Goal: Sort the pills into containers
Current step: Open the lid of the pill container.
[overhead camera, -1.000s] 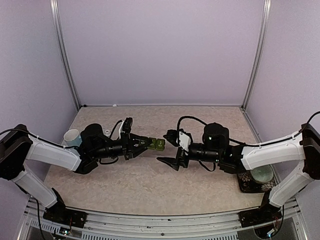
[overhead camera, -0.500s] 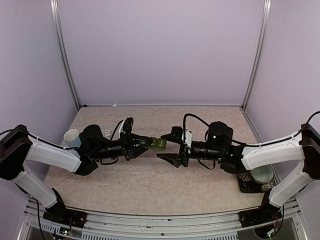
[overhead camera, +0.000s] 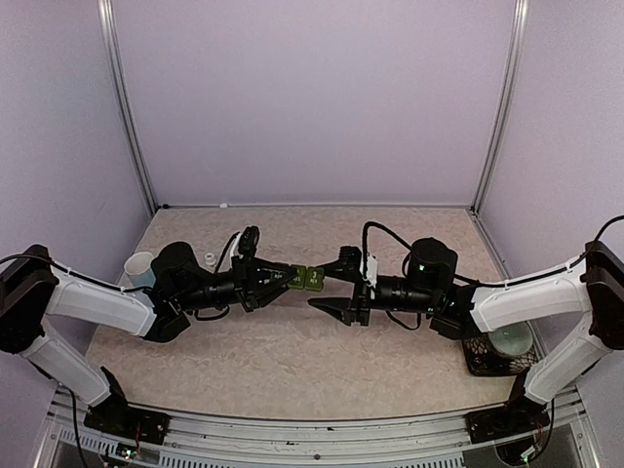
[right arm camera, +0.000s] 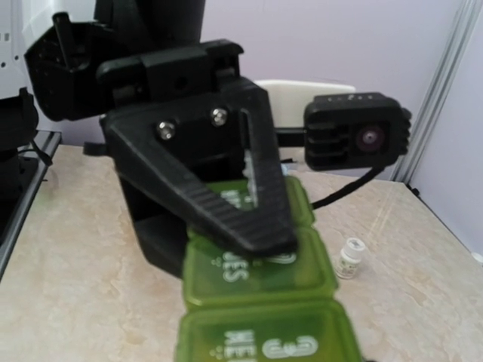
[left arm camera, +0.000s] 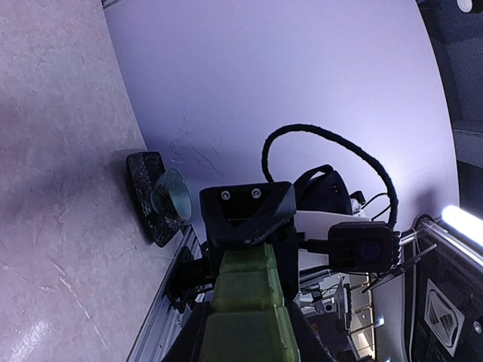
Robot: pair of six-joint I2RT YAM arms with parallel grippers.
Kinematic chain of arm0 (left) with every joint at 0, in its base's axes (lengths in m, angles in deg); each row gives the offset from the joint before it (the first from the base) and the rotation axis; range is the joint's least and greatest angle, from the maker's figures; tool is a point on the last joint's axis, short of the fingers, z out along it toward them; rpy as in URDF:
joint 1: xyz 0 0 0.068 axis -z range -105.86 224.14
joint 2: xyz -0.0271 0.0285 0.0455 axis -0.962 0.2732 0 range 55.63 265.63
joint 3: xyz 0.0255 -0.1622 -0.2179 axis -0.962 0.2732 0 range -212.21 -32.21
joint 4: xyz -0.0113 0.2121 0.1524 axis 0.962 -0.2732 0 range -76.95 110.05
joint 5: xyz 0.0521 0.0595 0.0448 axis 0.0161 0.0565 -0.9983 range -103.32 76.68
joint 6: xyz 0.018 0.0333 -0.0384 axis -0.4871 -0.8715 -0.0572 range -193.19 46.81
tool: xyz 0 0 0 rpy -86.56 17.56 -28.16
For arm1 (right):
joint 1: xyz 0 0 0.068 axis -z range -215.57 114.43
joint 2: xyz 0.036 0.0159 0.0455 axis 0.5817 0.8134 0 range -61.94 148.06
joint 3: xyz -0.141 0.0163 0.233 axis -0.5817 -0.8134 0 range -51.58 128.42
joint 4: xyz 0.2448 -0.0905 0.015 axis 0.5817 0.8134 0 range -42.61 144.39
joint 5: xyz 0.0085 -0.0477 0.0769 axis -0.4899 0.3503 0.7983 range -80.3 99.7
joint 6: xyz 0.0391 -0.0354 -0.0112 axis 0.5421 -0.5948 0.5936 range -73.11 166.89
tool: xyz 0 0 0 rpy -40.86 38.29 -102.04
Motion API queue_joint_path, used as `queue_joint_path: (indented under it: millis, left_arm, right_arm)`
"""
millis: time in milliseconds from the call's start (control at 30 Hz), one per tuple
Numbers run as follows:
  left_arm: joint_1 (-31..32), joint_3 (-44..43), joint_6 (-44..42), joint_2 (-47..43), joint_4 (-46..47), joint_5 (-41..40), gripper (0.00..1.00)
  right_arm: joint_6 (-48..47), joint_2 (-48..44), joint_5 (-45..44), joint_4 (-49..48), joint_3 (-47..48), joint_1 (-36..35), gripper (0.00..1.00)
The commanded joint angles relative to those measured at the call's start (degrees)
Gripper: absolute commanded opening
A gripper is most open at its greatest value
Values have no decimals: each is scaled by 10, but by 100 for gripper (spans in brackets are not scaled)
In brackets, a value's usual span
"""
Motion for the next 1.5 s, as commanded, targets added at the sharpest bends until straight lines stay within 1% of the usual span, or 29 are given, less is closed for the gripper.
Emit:
queue_joint_path:
  millis: [0, 100, 200, 300, 700, 933, 1200, 1467]
  left_arm:
    - [6, -3, 3, -9, 24, 8, 20]
    - [7, -4, 5, -8, 28, 8, 20]
    - [8, -4, 6, -8, 29, 8, 20]
    - [9, -4, 7, -9, 29, 8, 20]
    - [13, -5, 8, -10, 29, 7, 20]
    - [14, -4, 7, -11, 28, 6, 20]
    - [15, -4, 8, -9, 30, 4, 20]
    - [15, -5, 7, -14, 27, 3, 20]
  right_arm:
    - [7, 9, 15, -20, 2, 7, 61]
    - [5, 10, 16, -18, 4, 6, 59]
    - [4, 10, 17, -19, 5, 6, 54]
    - [5, 9, 19, -21, 6, 6, 52]
    - [10, 6, 22, -28, 8, 7, 50]
    - [9, 8, 24, -30, 9, 7, 46]
    - [14, 10, 34, -35, 10, 8, 36]
    - [21, 9, 44, -41, 12, 10, 29]
